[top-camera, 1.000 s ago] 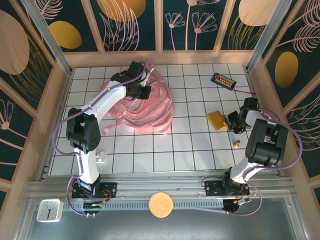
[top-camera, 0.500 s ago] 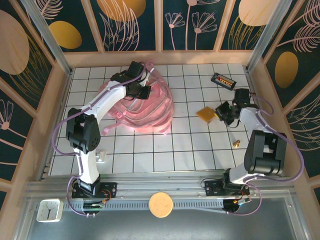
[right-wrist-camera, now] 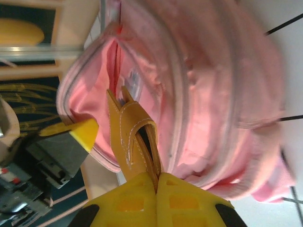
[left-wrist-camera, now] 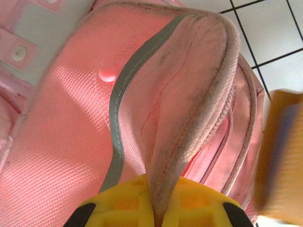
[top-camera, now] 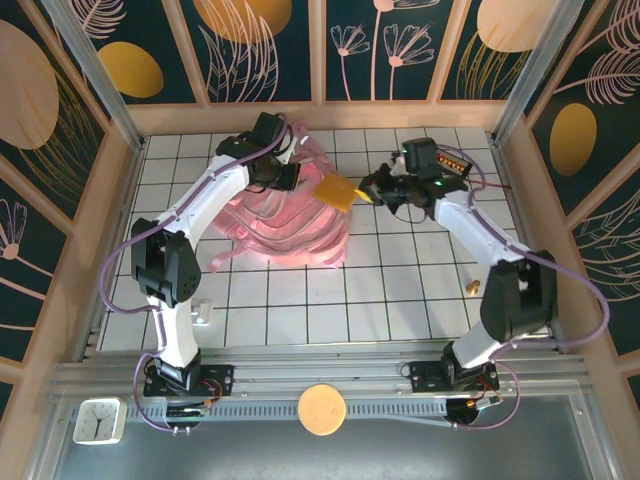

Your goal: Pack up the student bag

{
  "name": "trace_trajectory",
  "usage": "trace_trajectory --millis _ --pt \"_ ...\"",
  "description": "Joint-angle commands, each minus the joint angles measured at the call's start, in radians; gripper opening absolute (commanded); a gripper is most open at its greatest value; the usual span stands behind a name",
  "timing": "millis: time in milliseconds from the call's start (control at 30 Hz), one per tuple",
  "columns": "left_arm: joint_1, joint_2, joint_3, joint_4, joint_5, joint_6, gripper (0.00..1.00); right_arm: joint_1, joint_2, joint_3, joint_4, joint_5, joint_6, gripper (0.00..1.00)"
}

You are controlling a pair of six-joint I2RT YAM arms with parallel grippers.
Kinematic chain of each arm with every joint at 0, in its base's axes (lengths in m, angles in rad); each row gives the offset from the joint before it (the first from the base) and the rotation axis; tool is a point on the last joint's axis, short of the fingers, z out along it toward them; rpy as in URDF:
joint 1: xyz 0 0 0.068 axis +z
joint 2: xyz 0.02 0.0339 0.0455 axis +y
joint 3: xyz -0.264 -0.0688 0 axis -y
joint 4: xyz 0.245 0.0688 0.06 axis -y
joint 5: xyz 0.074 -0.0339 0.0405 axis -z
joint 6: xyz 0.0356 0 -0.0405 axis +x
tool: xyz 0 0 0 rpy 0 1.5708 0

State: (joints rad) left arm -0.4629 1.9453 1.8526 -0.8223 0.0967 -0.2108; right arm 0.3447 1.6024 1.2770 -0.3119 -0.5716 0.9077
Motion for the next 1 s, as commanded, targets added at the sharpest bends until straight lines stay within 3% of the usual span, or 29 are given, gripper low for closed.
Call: trace_trajectory --millis 0,267,700,833,967 --pt "-0.008 -0.029 0.059 0.011 0.031 -0.002 0.0 0.045 0.092 0.084 0.082 -0.04 0.041 0.0" --pt "-0.008 -0.04 0.058 0.009 0.04 -0.024 0.0 0.119 0.29 0.247 0.122 -0.08 0.062 0.0" --pt "-0.022 -0.017 0.078 0.015 0.096 -0.038 0.0 0.141 0.529 0.43 0.223 -0.086 0.131 0.0" --pt "-0.022 0.001 0.082 0.026 0.087 -0.047 0.0 0.155 0.529 0.422 0.223 -0.109 0.136 0.12" --pt "-0.022 0.026 0.103 0.022 0.071 -0.052 0.0 0.151 0.467 0.347 0.214 -0.106 0.125 0.42"
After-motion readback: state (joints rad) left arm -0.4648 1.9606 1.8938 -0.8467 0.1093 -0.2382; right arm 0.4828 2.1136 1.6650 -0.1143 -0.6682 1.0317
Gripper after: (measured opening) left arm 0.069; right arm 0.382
